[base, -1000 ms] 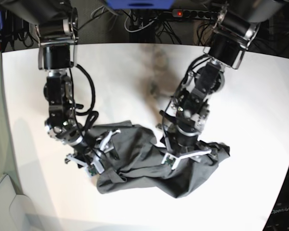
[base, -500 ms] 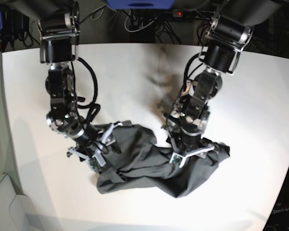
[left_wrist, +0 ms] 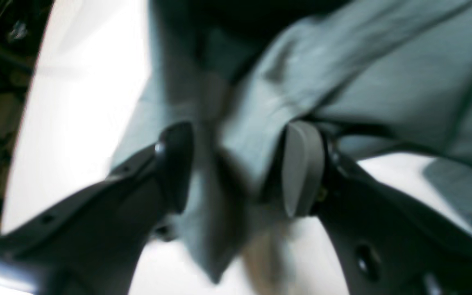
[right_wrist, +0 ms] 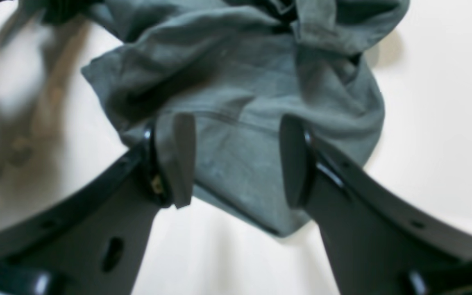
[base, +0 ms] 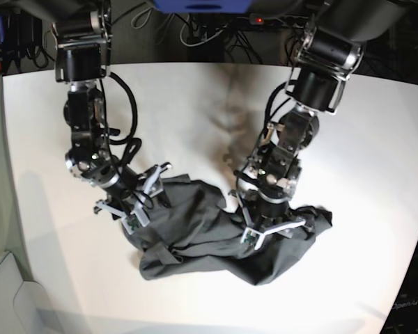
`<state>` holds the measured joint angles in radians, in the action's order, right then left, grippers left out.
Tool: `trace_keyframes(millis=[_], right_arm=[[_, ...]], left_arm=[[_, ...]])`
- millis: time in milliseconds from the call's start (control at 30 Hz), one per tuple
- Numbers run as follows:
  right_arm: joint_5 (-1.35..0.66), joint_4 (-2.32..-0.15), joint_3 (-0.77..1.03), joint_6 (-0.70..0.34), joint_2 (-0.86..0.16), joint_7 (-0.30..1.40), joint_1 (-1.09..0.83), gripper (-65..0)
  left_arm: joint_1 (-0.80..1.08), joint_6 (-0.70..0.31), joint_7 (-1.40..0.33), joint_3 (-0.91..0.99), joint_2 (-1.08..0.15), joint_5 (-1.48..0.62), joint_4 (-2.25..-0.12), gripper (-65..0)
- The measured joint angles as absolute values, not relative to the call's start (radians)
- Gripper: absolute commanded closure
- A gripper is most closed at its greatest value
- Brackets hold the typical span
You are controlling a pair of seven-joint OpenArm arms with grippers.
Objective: Layout the t-shirt on the table in an organized manner, then fold the t-shirt properly
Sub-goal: 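Lift the shirt with both grippers and fold it over toward the grippers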
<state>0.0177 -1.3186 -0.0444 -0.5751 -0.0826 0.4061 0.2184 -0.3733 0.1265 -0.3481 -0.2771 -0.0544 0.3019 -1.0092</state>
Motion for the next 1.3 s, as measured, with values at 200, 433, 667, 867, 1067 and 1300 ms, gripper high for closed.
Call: trace_keyframes(millis=[200,433,667,867,1067,1300], right_arm=[[0.018,-1.326,-0.047,-0.575,-0.089,0.416,0.192,-33.5],[0.018,-1.369,-0.046,-0.575,-0.104,0.414,0.173,-33.5],[0.019,-1.368,-0.045,-0.575,-0.102,0.408,0.171,-33.5],[0.018,-1.368,-0.044,-0.575,-0.102,0.411,0.169,-33.5],[0.015,-1.368,-0.044,-0.575,-0.102,0.408,0.178,-33.5],[0.018,-1.369,-0.045,-0.575,-0.073,0.408,0.179,-34.0]], left_arm=[[-0.432,0.128,-0.297,-0.276,-0.033,0.302,-0.857,-33.1],[-0.433,0.129,-0.300,-0.276,-0.026,0.297,-0.886,-1.1],[-0.374,0.129,-0.333,-0.276,-0.034,0.305,-1.108,-0.2],[-0.303,0.132,-0.504,-0.274,-0.060,0.306,-1.358,-0.2],[-0.133,0.123,-0.640,-0.279,-0.139,0.301,-1.707,-0.2],[-0.033,0.127,-0.738,-0.278,-0.214,0.306,-1.974,-0.2]])
